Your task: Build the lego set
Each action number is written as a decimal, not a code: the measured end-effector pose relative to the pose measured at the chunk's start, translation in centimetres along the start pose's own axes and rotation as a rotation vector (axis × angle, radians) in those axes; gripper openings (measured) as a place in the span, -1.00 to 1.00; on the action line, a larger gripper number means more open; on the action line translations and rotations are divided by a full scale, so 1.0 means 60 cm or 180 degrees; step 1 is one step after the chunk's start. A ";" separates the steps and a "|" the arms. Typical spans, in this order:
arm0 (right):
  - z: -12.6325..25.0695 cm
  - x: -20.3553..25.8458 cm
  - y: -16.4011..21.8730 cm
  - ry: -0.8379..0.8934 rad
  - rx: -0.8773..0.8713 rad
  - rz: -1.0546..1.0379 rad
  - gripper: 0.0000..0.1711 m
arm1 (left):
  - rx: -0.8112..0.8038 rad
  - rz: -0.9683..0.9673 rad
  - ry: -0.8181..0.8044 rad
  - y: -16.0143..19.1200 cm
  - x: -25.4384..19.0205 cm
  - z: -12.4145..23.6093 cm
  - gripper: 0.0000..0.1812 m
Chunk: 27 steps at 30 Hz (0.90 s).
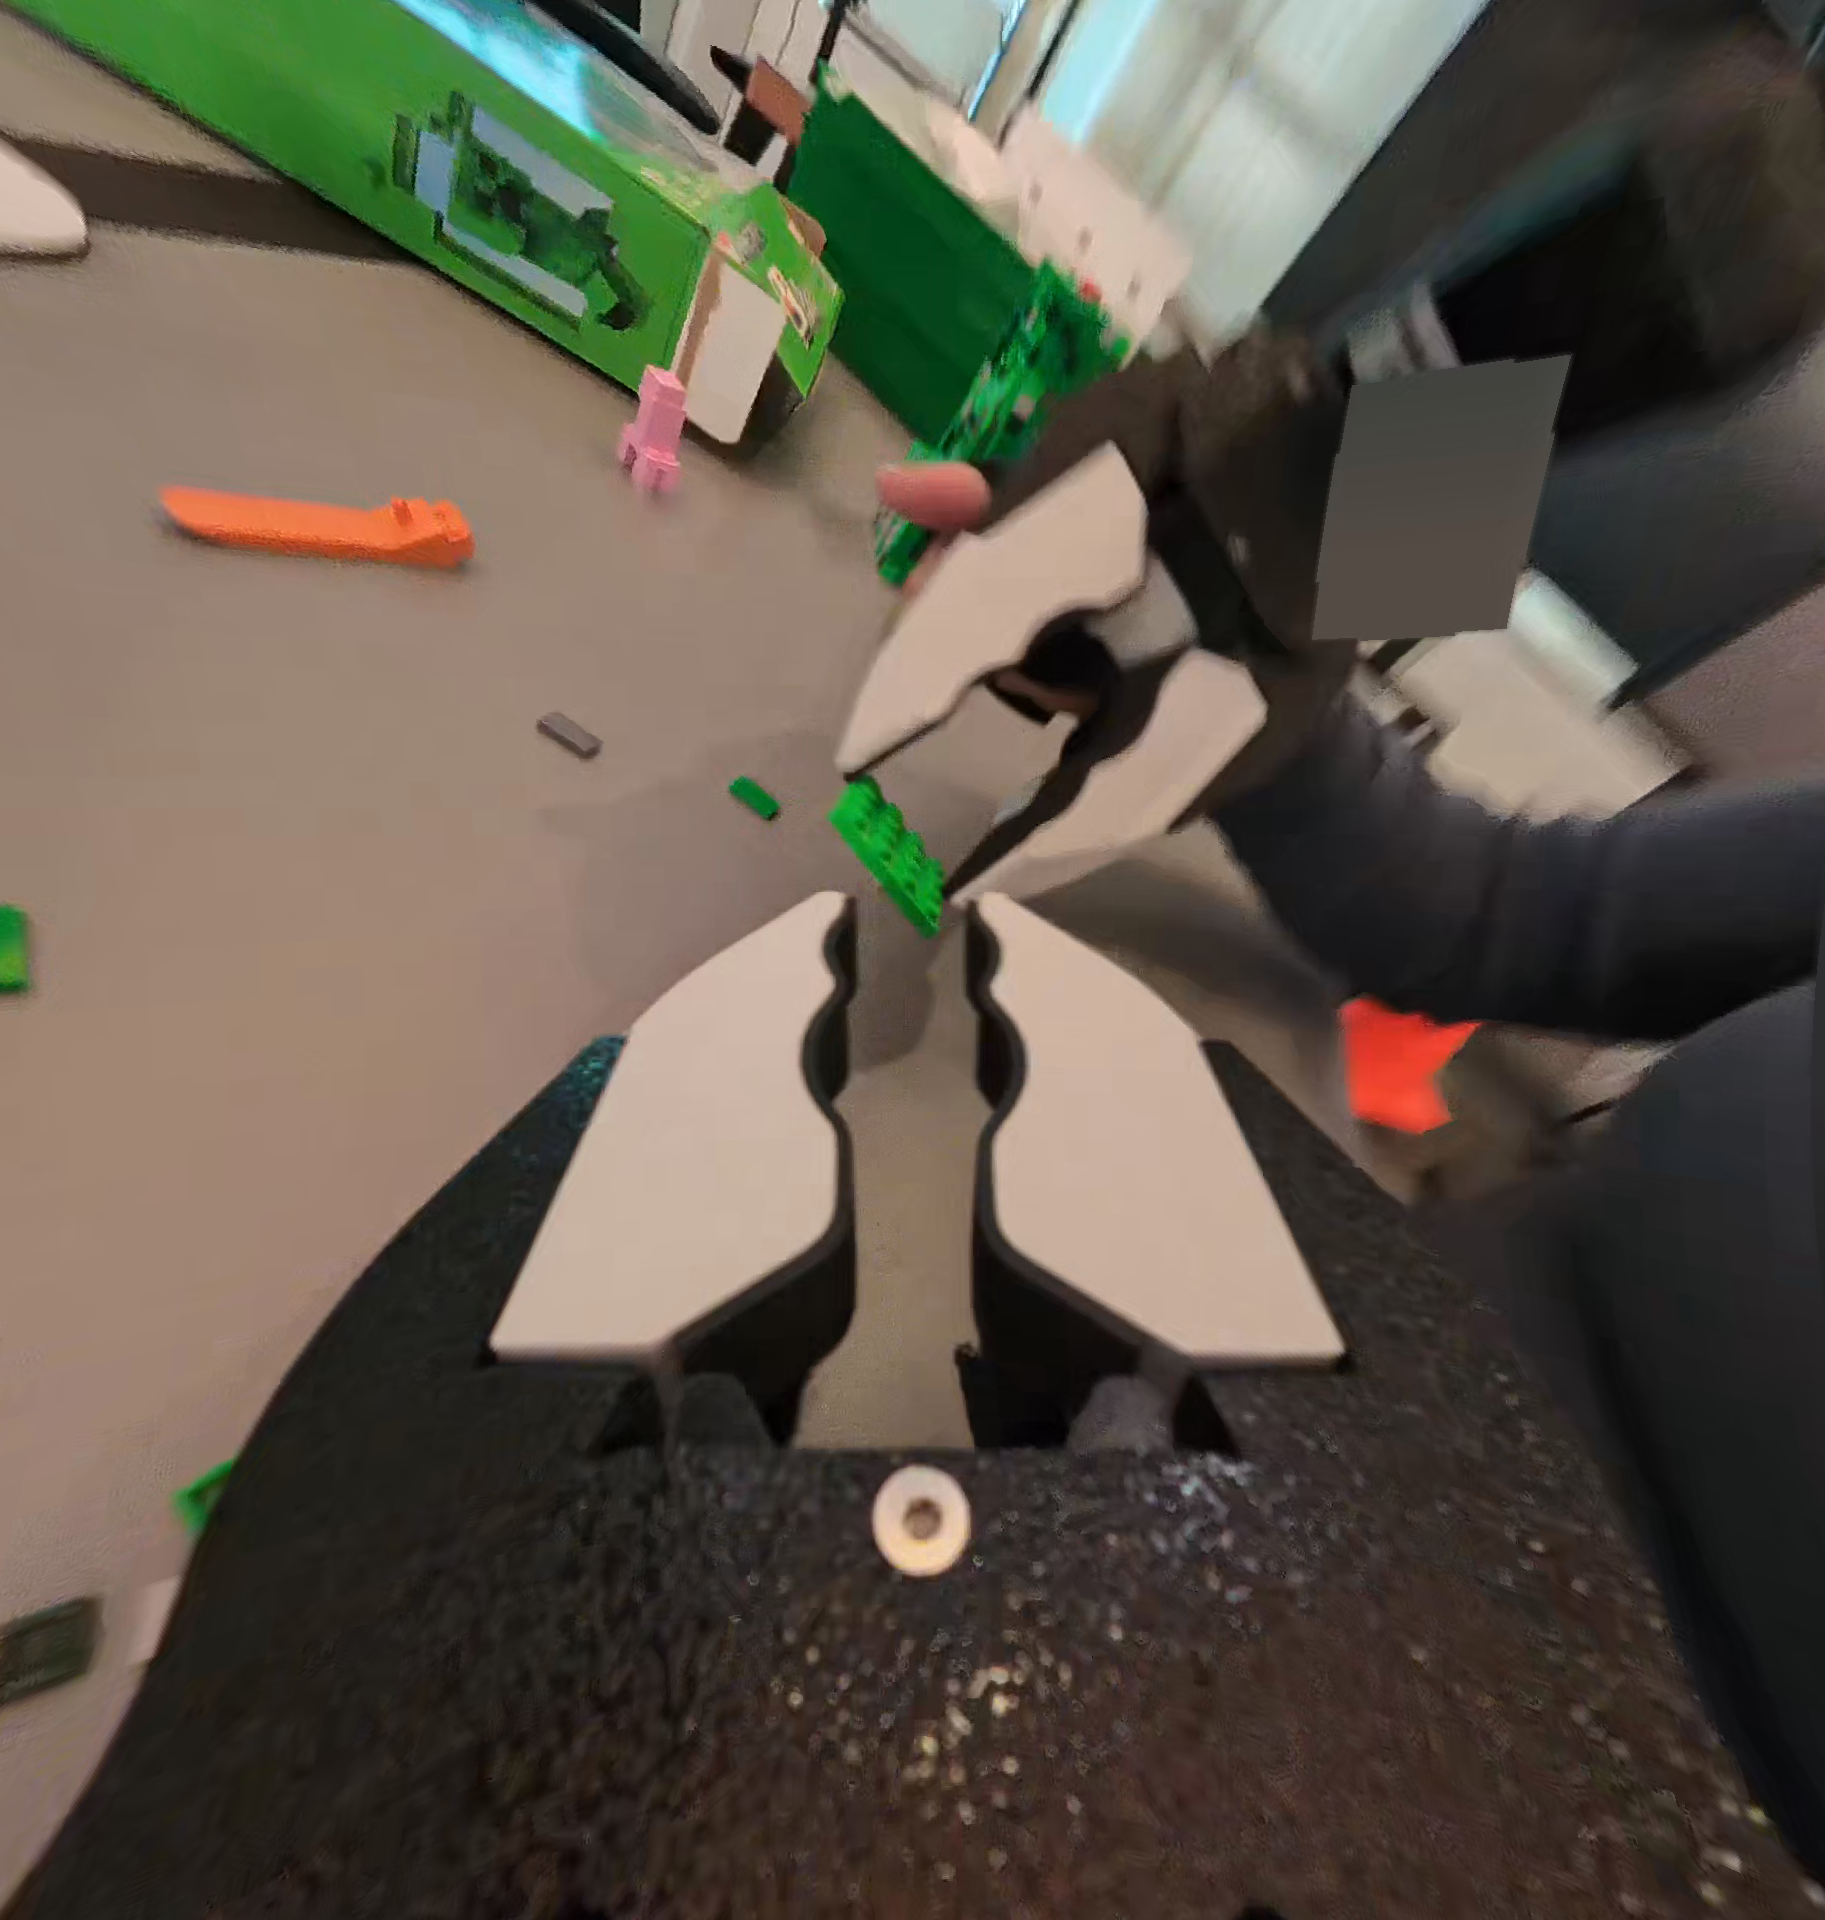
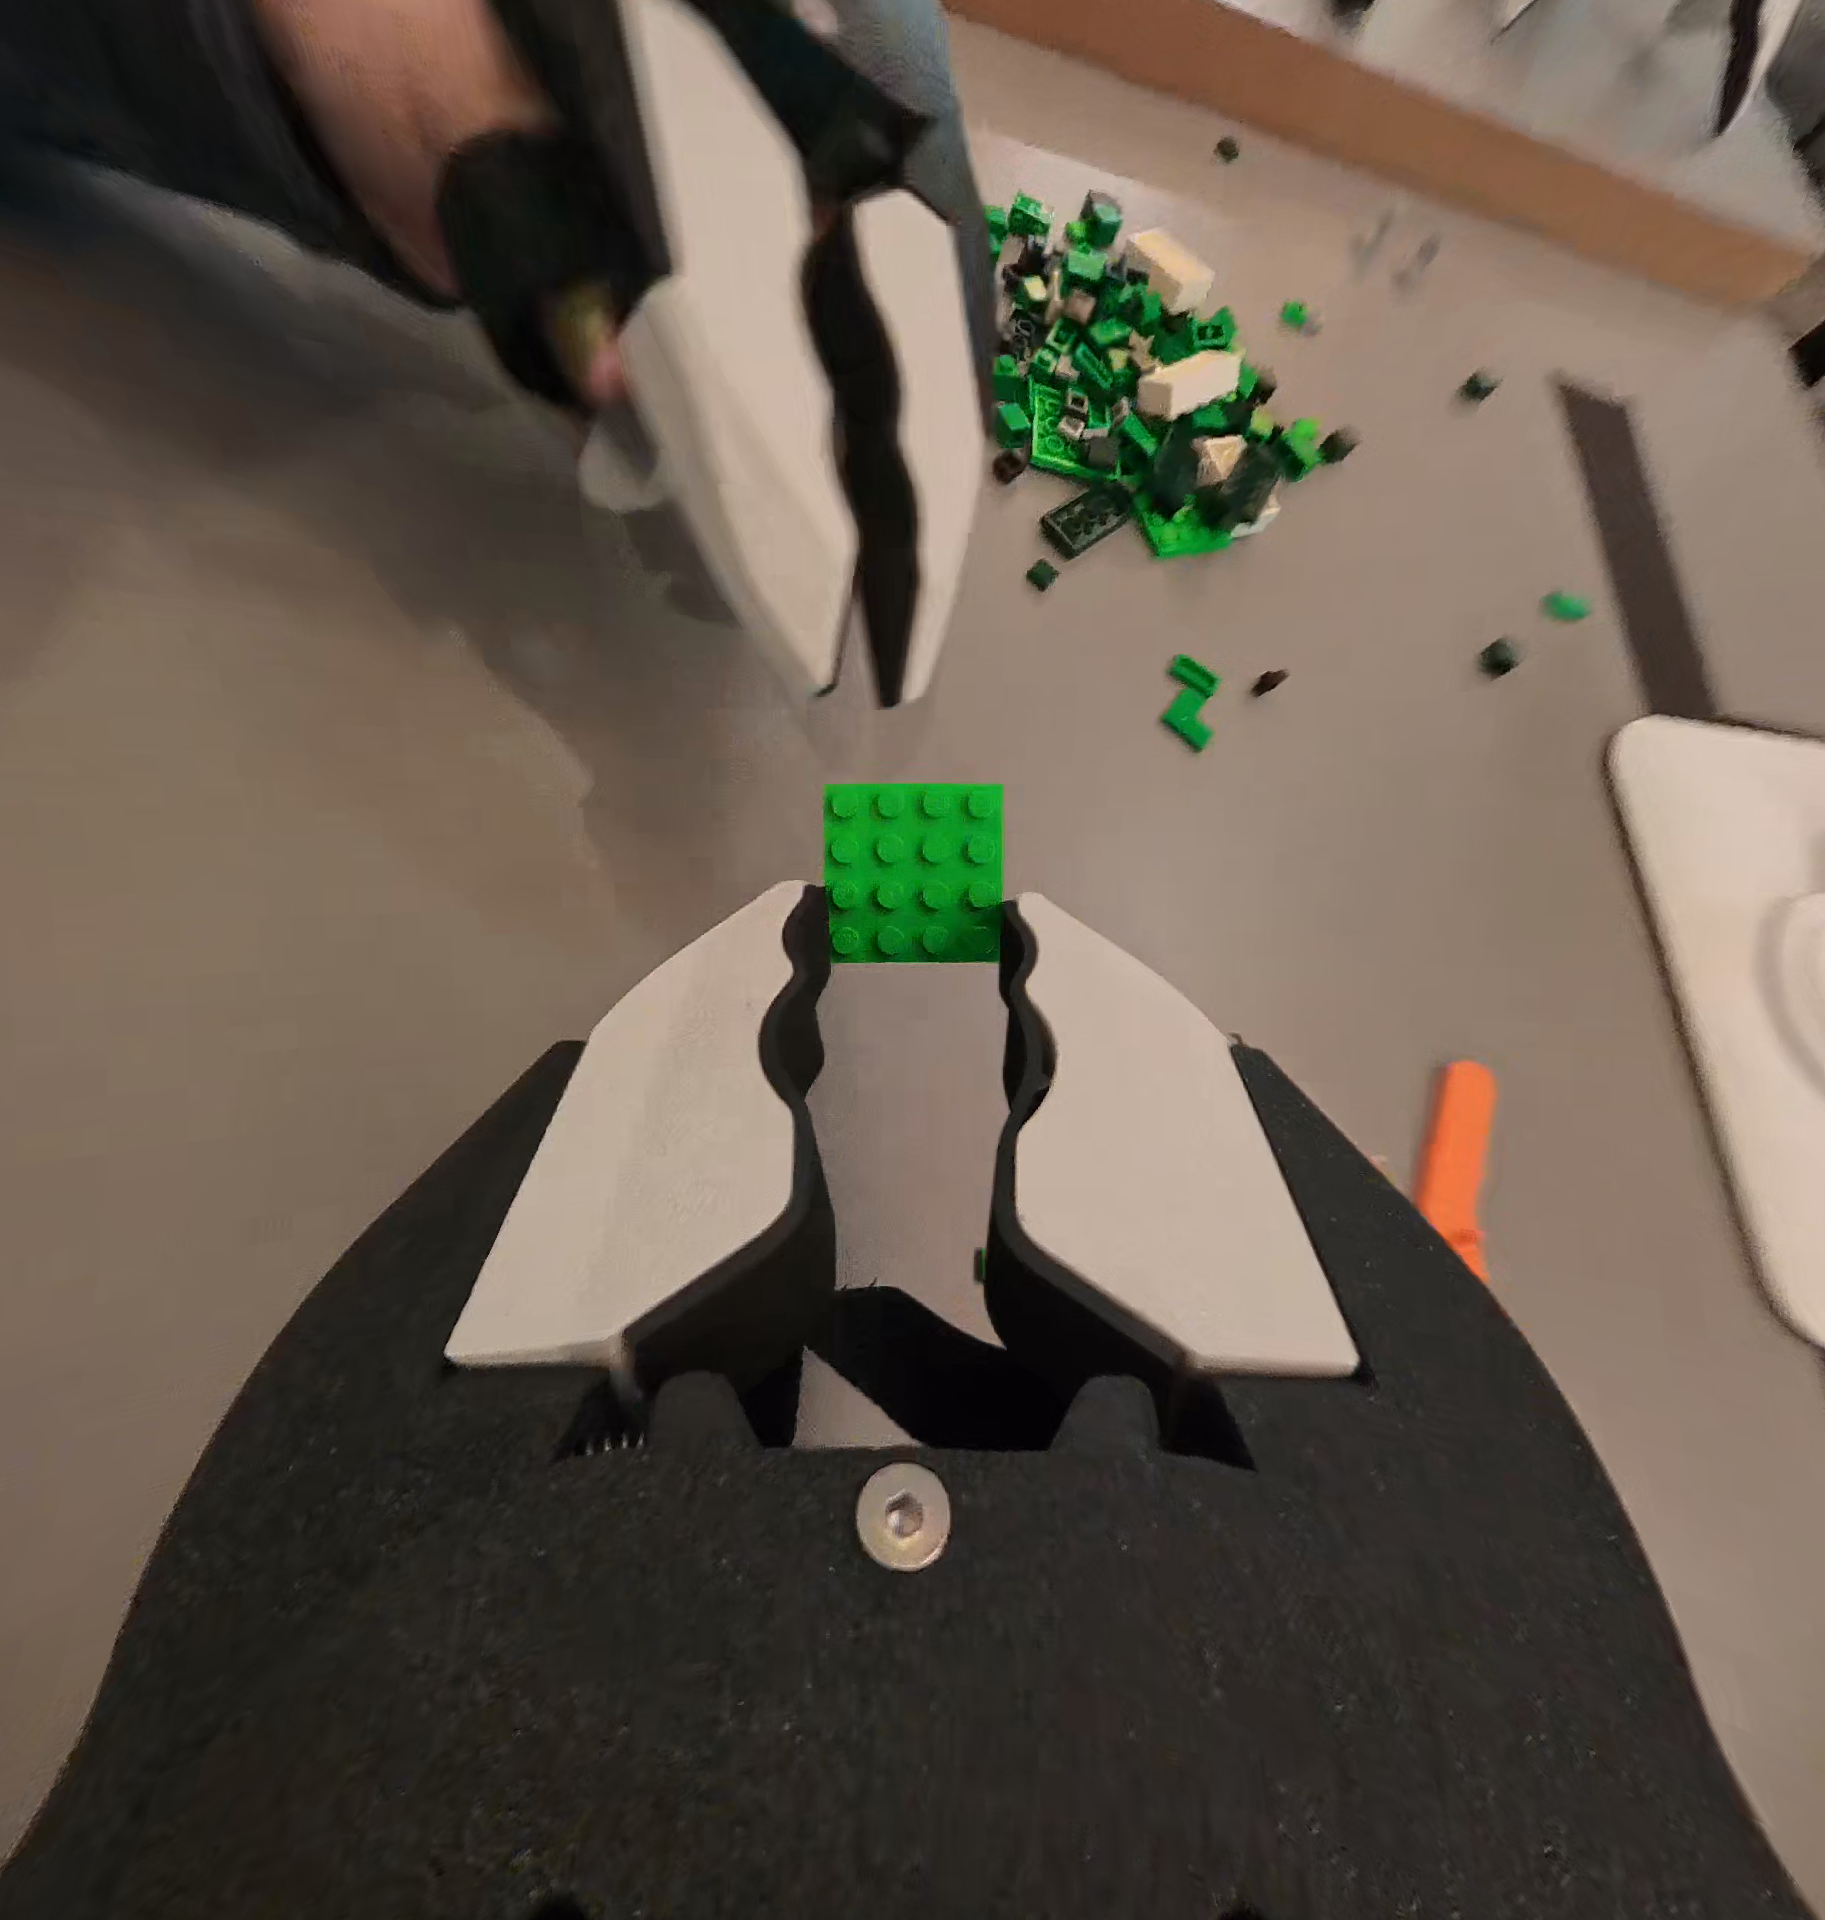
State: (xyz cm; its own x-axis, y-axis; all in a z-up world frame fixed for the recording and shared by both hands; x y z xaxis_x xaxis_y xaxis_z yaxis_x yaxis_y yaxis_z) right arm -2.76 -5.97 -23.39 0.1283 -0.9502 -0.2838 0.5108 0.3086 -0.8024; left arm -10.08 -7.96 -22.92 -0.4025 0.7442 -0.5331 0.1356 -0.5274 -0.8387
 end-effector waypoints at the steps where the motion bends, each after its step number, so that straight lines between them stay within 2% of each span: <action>1: 0.005 0.004 -0.004 0.0069 0.0017 0.0167 -0.64 | -0.0001 0.0313 0.0103 -0.003 -0.001 -0.002 -0.70; 3: 0.009 0.011 -0.010 0.0193 0.0043 0.0430 -0.64 | 0.0040 0.0776 0.0317 -0.002 -0.007 -0.013 -0.64; 6: 0.009 0.018 -0.017 0.0314 0.0101 0.0651 -0.64 | 0.0133 0.1030 0.0428 0.008 -0.010 -0.033 -0.65; 7: 0.009 0.020 -0.017 0.0336 0.0123 0.0687 -0.64 | 0.0185 0.1063 0.0430 0.012 -0.010 -0.038 -0.69; 8: 0.009 0.021 -0.016 0.0353 0.0139 0.0698 -0.64 | 0.0235 0.1077 0.0431 0.016 -0.010 -0.042 -0.87; 9: 0.008 0.021 -0.014 0.0372 0.0151 0.0700 -0.64 | 0.0265 0.1074 0.0382 0.019 -0.007 -0.045 -0.95; 12: 0.017 0.010 -0.003 0.0540 0.0079 0.0715 -0.61 | 0.0324 0.1259 0.0367 0.021 0.003 -0.049 -0.96; 14: 0.041 -0.013 0.025 0.0662 0.0099 0.0426 -0.59 | 0.0422 0.1427 0.0442 0.022 0.013 -0.051 -0.96; 17: 0.066 -0.035 0.086 0.0421 -0.0026 -0.0317 -0.55 | 0.0567 0.1703 0.0566 0.027 0.034 -0.057 -0.96; 19: 0.068 -0.036 0.117 0.0150 -0.0041 -0.0552 -0.60 | 0.0596 0.1833 0.0648 0.027 0.044 -0.062 -0.96; 22: 0.059 -0.035 0.136 -0.0152 -0.0038 -0.0684 -0.65 | 0.0529 0.1925 0.0719 0.023 0.055 -0.066 -0.96; 27: 0.044 -0.039 0.140 -0.0305 -0.0154 -0.0684 -0.65 | 0.0486 0.2004 0.0666 0.026 0.069 -0.059 -0.96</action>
State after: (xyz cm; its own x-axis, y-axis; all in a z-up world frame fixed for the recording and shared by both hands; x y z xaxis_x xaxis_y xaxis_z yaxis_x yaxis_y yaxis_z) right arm 3.48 -1.26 -28.11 0.1024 -0.9932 -0.0546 0.4940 0.0984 -0.8639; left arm -8.32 -4.22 -26.85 -0.1030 0.3319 -0.9377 0.1511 -0.9265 -0.3446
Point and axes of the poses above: each gripper's, where its closed fingertips meet, z back along the fingers, y out of its underside, x = y × z across the jaws, the point moved 3 cm from there along z, back along the fingers, and after that the axes turned 7 degrees about -x, right-handed, at the moved point
